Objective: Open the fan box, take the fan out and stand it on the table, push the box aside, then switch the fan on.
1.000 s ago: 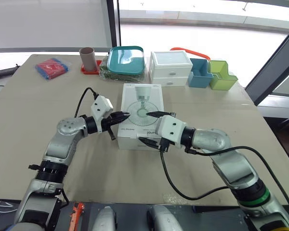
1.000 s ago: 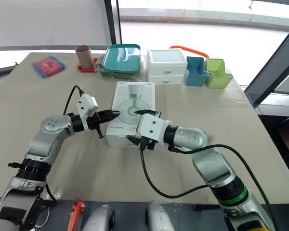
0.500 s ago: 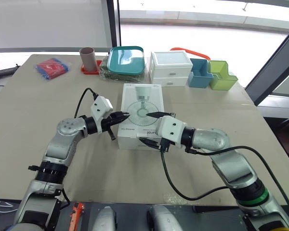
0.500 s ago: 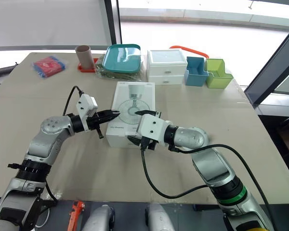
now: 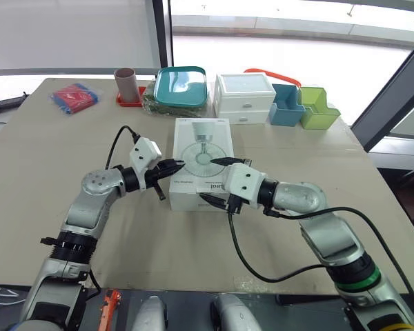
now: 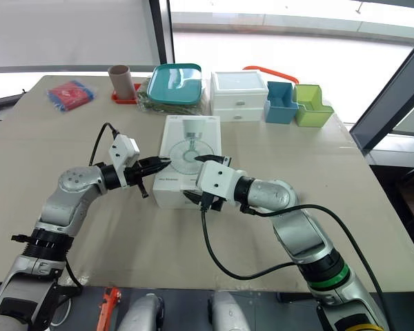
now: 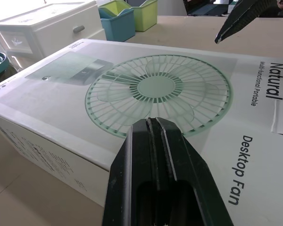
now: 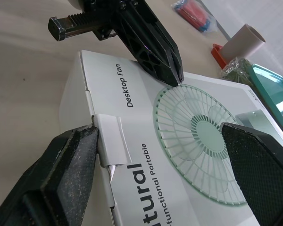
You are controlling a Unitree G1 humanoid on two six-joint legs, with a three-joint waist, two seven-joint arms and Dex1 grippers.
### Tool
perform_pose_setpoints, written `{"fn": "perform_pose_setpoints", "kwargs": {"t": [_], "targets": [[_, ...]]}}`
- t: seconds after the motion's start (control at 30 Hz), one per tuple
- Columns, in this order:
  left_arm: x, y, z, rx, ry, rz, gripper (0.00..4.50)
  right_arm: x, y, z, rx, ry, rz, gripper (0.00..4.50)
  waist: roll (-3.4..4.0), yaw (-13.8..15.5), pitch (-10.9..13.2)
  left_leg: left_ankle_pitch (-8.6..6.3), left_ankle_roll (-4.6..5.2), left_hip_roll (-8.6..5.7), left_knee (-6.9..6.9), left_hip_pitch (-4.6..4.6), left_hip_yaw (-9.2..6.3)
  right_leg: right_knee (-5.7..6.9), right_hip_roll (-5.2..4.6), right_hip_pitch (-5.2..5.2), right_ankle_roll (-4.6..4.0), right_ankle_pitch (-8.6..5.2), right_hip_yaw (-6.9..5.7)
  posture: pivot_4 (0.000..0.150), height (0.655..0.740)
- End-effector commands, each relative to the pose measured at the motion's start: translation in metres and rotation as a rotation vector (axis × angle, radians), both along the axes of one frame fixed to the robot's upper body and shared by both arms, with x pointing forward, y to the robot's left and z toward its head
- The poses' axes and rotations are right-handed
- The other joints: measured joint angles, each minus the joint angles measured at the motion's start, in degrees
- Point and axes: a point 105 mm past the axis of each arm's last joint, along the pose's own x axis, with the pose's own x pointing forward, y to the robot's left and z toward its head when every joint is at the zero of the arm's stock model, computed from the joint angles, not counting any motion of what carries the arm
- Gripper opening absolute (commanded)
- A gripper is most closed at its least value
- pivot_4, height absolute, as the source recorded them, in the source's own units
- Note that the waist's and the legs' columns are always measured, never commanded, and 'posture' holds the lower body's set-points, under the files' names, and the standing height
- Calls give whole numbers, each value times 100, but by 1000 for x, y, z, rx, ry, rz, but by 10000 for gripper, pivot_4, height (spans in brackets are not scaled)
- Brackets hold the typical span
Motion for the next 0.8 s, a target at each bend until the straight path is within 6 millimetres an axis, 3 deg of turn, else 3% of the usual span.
{"fn": "perform_pose_setpoints", "kwargs": {"t": [0.03, 0.3, 0.8], "targets": [[-3, 0, -3, 22, -3, -12, 547, 3, -3, 30, 54, -90, -20, 45000, 0, -1, 0, 0, 0, 0, 0, 0, 0, 0, 0, 0, 0, 0, 0, 1500, 7400], [-4, -1, -6, 27, -2, -16, 547, 2, -2, 41, 95, -90, -5, 45000, 0, 1, 0, -1, 1, 0, -1, -3, -7, 0, 0, 0, 0, -1, -7, 1500, 7400], [-4, 1, -9, 32, 3, -6, 547, -1, -12, 39, 48, -90, -10, 45000, 0, 1, 0, 0, 1, -1, -1, -4, -10, 0, -1, 1, 0, -1, -10, 1500, 7400]]}}
